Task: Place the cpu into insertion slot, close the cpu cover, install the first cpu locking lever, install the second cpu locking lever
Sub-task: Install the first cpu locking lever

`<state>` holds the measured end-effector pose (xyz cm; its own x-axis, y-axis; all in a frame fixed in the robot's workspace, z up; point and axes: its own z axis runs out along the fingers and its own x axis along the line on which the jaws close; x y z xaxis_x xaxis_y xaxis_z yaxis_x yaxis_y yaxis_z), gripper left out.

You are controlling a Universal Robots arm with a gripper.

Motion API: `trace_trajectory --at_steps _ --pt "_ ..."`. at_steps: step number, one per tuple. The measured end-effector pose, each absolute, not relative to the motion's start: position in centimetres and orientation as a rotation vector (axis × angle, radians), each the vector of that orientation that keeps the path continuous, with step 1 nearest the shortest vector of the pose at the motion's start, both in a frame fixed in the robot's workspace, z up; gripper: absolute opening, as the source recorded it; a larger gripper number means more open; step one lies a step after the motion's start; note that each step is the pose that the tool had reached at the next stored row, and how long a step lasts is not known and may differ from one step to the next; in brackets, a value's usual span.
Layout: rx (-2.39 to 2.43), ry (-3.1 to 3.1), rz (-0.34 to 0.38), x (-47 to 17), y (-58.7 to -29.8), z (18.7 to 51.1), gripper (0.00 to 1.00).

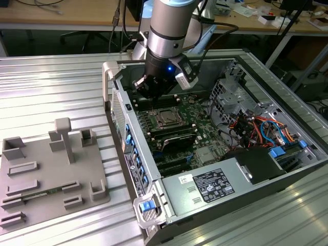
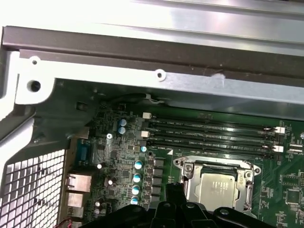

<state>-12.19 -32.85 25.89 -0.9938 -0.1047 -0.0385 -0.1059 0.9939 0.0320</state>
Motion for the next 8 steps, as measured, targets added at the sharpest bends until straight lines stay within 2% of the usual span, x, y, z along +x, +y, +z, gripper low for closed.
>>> trace_trajectory --at_steps 8 --pt "-0.149 3.102 0.053 -12.29 -31.97 25.89 0.11"
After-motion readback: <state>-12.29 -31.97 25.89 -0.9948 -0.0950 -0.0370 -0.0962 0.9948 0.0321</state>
